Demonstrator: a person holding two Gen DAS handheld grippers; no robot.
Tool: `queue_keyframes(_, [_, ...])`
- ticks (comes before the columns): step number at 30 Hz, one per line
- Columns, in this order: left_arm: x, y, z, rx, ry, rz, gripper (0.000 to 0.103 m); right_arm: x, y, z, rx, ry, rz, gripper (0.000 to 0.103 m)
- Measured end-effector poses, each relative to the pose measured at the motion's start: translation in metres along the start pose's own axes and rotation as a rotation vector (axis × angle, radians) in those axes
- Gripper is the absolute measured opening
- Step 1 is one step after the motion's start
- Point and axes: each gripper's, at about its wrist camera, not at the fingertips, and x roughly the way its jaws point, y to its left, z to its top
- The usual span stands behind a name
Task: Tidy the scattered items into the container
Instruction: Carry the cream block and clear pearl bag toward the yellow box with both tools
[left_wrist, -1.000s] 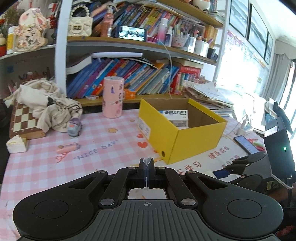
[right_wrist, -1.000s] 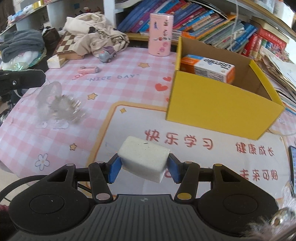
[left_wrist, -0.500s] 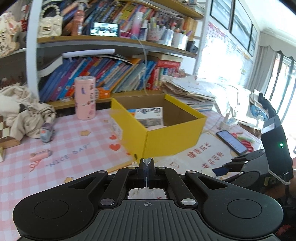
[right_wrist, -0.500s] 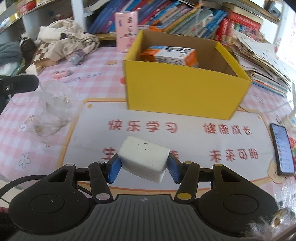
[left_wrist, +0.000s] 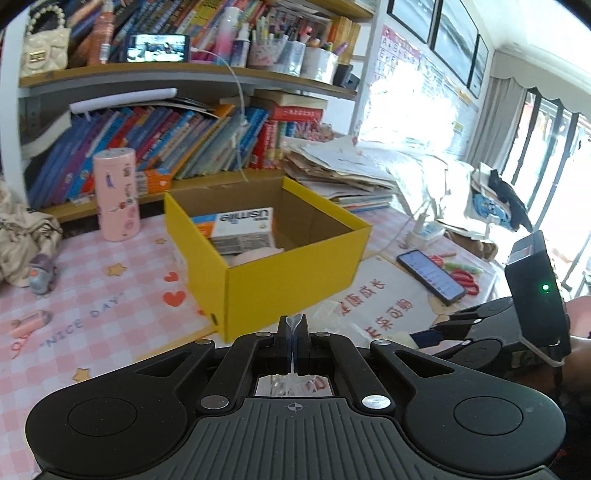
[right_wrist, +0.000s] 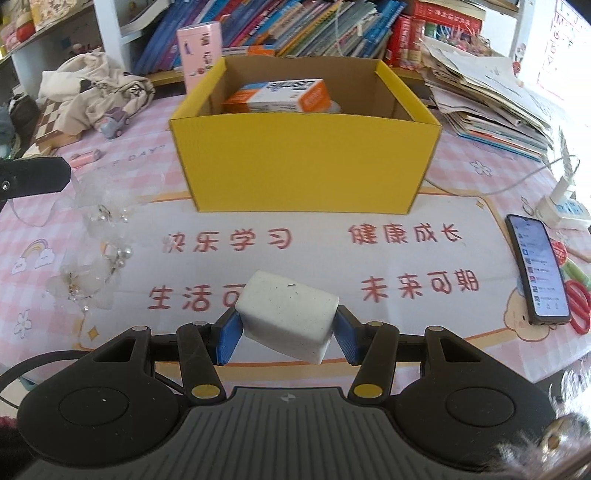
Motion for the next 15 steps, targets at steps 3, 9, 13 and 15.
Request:
queue_keyframes(3, [0.006, -0.007, 0.005, 0.018, -0.001, -0.014, 0.000, 0.001, -0.008, 0.002, 0.003, 0.003, -0.005, 0.051])
queue_keyframes(9, [0.022, -0.018, 0.013, 0.025, 0.006, -0.026, 0.000, 0.006, -0.025, 0.007, 0.003, 0.013, -0.007, 0.051])
queue_keyframes(13, [0.032, -0.025, 0.020, 0.024, 0.008, -0.032, 0.000, 0.009, -0.038, 0.011, 0.000, 0.019, -0.006, 0.051])
queue_keyframes(15, [0.036, -0.030, 0.025, 0.025, 0.004, -0.039, 0.000, 0.011, -0.045, 0.013, -0.002, 0.021, -0.005, 0.051])
